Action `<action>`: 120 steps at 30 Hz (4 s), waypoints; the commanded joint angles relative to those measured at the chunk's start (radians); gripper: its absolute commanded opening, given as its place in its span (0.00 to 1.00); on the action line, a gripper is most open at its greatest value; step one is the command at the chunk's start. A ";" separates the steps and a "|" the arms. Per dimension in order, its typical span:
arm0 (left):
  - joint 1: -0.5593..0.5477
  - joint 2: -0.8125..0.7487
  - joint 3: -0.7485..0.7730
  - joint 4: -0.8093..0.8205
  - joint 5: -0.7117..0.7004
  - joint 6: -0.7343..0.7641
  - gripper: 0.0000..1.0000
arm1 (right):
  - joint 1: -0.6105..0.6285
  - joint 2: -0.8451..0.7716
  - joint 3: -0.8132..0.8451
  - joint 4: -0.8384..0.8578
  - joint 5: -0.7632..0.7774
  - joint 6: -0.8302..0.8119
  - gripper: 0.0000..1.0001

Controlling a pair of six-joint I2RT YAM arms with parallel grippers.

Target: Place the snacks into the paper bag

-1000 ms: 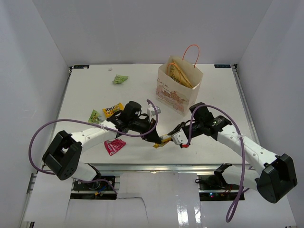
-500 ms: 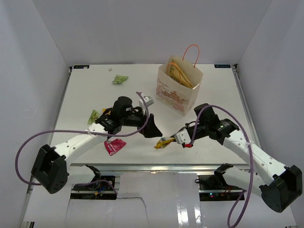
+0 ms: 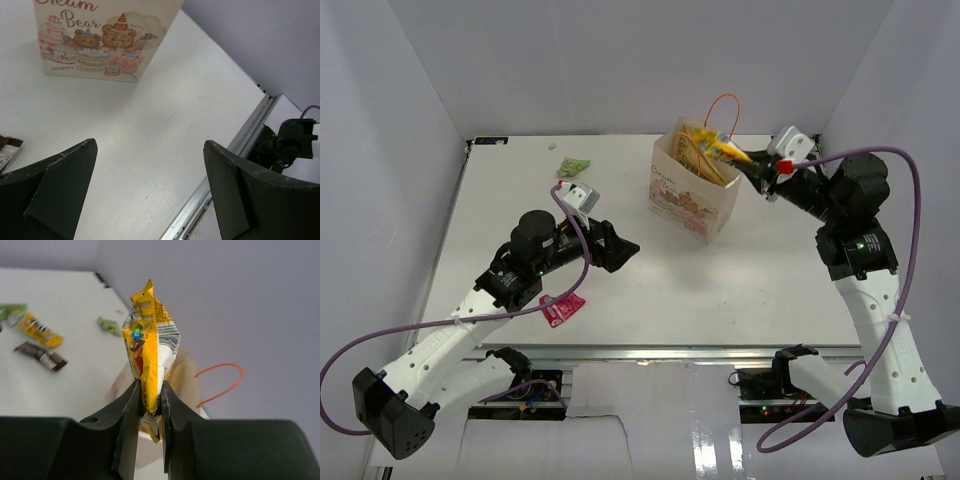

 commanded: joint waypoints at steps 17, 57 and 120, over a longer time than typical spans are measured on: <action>0.003 -0.039 -0.109 -0.086 -0.457 -0.377 0.98 | 0.019 0.397 0.103 0.178 0.535 0.403 0.08; 0.200 0.865 0.329 -0.200 -0.409 0.649 0.76 | -0.134 -0.092 -0.372 -0.258 -0.207 -0.088 0.82; 0.074 1.219 1.248 0.524 0.102 -0.365 0.61 | -0.217 -0.083 -0.406 -0.140 -0.189 0.029 0.79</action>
